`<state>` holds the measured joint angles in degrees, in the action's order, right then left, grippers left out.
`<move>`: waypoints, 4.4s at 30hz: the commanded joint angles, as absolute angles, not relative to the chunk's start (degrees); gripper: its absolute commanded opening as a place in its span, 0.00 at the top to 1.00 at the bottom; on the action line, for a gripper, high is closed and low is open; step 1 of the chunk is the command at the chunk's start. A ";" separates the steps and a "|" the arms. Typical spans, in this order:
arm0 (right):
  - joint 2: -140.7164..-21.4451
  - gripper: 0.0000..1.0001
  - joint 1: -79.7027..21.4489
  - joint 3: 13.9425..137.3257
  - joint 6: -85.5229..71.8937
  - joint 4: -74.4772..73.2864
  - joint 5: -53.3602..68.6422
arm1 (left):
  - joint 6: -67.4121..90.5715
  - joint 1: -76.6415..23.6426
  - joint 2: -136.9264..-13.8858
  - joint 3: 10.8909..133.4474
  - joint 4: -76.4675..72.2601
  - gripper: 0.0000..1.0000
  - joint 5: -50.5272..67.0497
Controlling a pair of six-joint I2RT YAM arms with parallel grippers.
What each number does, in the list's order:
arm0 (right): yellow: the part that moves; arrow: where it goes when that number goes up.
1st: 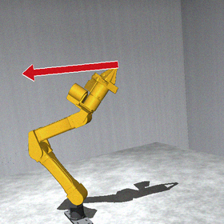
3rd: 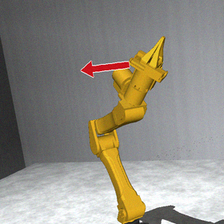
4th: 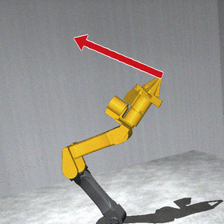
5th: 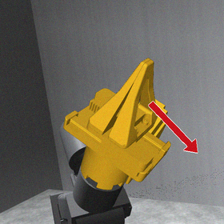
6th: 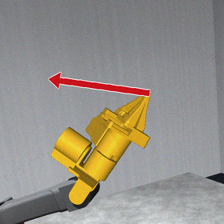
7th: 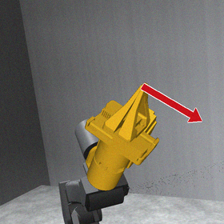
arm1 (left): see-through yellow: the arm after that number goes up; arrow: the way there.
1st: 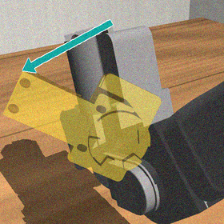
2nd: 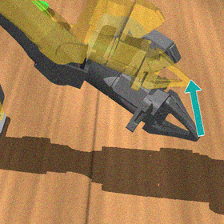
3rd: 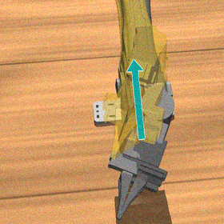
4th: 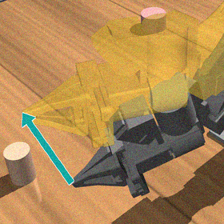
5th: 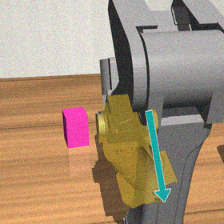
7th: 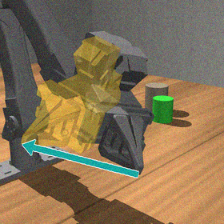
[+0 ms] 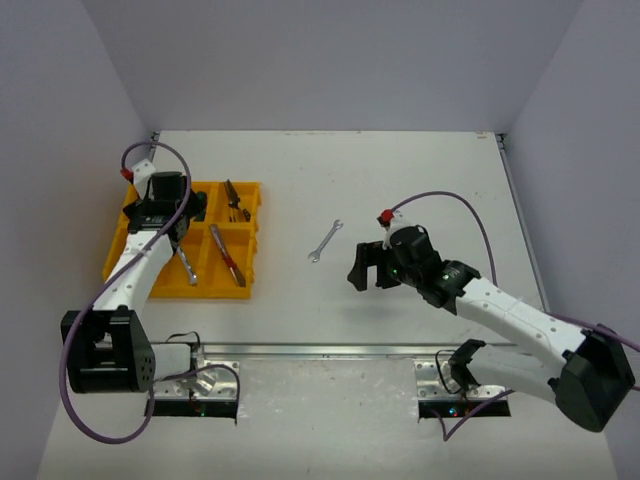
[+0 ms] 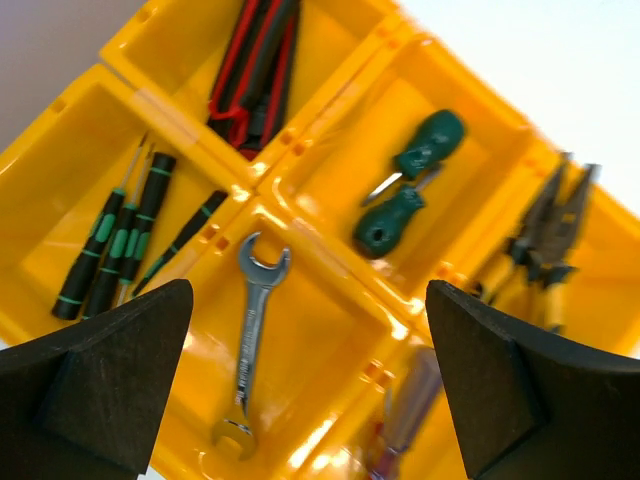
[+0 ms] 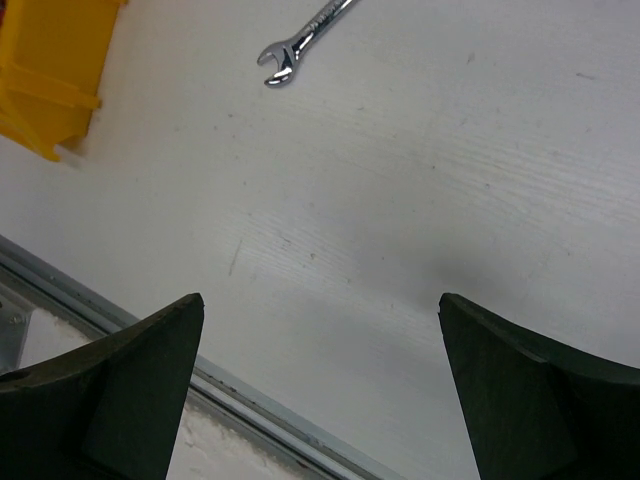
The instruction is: Sort the tools into containers
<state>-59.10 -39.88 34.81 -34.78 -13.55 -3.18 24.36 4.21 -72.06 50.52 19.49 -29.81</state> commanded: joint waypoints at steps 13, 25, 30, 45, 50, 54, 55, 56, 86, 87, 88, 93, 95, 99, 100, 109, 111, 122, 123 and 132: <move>-111.94 0.05 -40.52 84.34 -65.20 -42.16 -20.56 | 18.02 4.66 -37.27 48.34 27.69 0.00 5.54; -136.06 0.23 -40.38 107.76 -71.40 -54.42 -25.24 | 18.72 1.39 -25.61 39.23 23.20 0.00 6.54; -137.21 0.44 -39.81 105.09 -71.98 -52.64 -20.02 | 18.81 0.87 -24.42 38.93 23.03 0.00 6.05; -119.82 1.00 -41.68 83.52 -59.39 -37.33 -19.38 | 21.23 0.62 -28.66 38.56 22.55 0.00 15.32; -104.21 1.00 -42.80 69.91 -46.82 -24.68 -17.34 | 31.83 0.62 -35.80 30.12 10.67 0.00 28.64; -98.45 1.00 -43.59 67.33 -39.48 -22.42 -14.68 | 39.45 -3.50 -37.90 23.74 -2.99 0.00 31.38; -97.71 1.00 -44.06 66.70 -38.38 -21.98 -14.62 | 40.27 -5.05 -38.41 23.41 -5.06 0.00 30.29; -95.59 1.00 -44.87 65.15 -35.85 -20.71 -14.50 | 42.30 -7.54 -39.34 22.44 -7.96 0.00 28.73; -112.57 0.62 -39.73 67.60 -47.97 -28.40 -9.15 | 27.16 -11.87 -32.08 37.27 21.36 0.00 6.15; -112.92 0.62 -39.81 67.25 -48.32 -28.14 -8.89 | 27.07 -11.87 -32.16 37.27 21.36 0.00 6.07; -113.52 0.65 -39.81 67.07 -48.76 -27.79 -8.29 | 27.07 -11.95 -32.34 37.18 21.19 0.00 6.15; -114.76 0.82 -39.89 65.51 -49.82 -26.97 -7.85 | 27.16 -11.87 -32.61 36.83 21.02 0.00 6.34; -115.29 0.87 -40.34 66.11 -49.15 -28.44 -9.33 | 27.16 -11.87 -32.71 36.91 20.90 0.00 6.40; -116.67 0.94 -41.39 68.77 -47.99 -31.98 -13.00 | 27.46 -11.91 -33.35 36.74 20.17 0.00 6.98; -116.98 0.95 -41.48 69.25 -47.55 -32.25 -13.08 | 27.60 -11.87 -33.57 36.64 19.96 0.00 7.29; -112.65 1.00 -42.97 67.06 -43.15 -28.83 -10.62 | 28.57 -11.95 -34.19 35.45 18.22 0.00 9.05; -110.56 1.00 -43.98 66.89 -41.55 -28.50 -11.22 | 29.32 -11.87 -34.44 34.75 16.94 0.00 10.06; -101.86 1.00 -46.84 61.98 -35.13 -21.91 -9.80 | 36.20 -11.94 -38.00 25.62 4.92 0.00 18.44; -101.48 1.00 -47.04 61.82 -34.88 -21.75 -9.70 | 37.00 -11.90 -38.39 24.81 3.88 0.00 19.38; -96.64 1.00 -50.23 60.06 -31.31 -18.68 -9.49 | 43.94 -11.95 -39.95 17.89 -7.81 0.00 23.77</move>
